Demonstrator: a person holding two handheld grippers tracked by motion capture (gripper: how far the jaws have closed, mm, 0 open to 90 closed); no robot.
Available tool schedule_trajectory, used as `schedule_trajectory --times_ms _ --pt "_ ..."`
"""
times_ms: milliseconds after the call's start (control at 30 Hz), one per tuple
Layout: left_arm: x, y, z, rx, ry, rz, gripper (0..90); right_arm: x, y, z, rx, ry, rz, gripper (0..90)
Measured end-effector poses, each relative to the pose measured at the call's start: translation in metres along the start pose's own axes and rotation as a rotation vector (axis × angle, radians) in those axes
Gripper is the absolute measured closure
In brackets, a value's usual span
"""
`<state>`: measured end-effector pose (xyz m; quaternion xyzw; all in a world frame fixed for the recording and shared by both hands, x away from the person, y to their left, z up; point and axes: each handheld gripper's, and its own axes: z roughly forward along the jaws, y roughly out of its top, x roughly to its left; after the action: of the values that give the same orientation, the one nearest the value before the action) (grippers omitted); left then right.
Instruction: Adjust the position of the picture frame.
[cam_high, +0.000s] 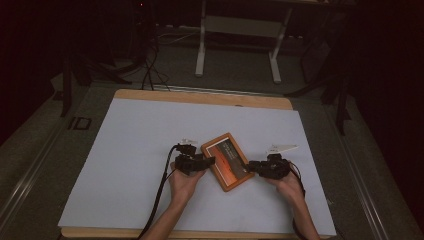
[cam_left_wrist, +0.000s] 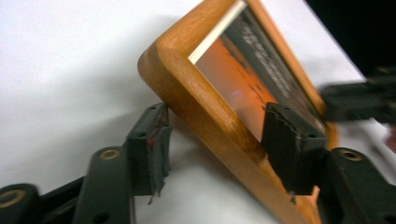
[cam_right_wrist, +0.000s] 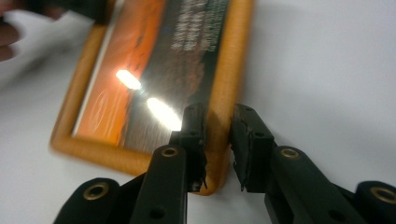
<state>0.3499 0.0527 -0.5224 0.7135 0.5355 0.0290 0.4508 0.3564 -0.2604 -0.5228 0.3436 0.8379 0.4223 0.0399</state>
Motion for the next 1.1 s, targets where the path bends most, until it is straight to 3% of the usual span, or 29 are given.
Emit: schedule_trajectory --times_ms 233,467,633,733,1100 --pt "0.015 0.009 -0.002 0.019 -0.038 -0.026 49.0 0.022 0.002 0.007 0.03 0.006 -0.019 68.2" --pt "0.023 0.018 -0.003 0.044 -0.053 -0.026 49.9 0.03 0.009 0.008 0.028 0.027 -0.058 71.7" --pt "0.025 0.021 -0.002 0.063 -0.061 -0.013 50.2 0.026 0.014 0.013 0.012 0.015 -0.026 69.2" --pt "0.028 0.025 -0.002 0.078 -0.07 -0.008 50.3 0.024 0.017 0.016 -0.009 0.015 0.016 70.8" --pt "0.043 0.034 -0.001 0.069 -0.077 -0.051 50.6 0.04 0.021 0.025 -0.007 0.044 -0.007 75.5"
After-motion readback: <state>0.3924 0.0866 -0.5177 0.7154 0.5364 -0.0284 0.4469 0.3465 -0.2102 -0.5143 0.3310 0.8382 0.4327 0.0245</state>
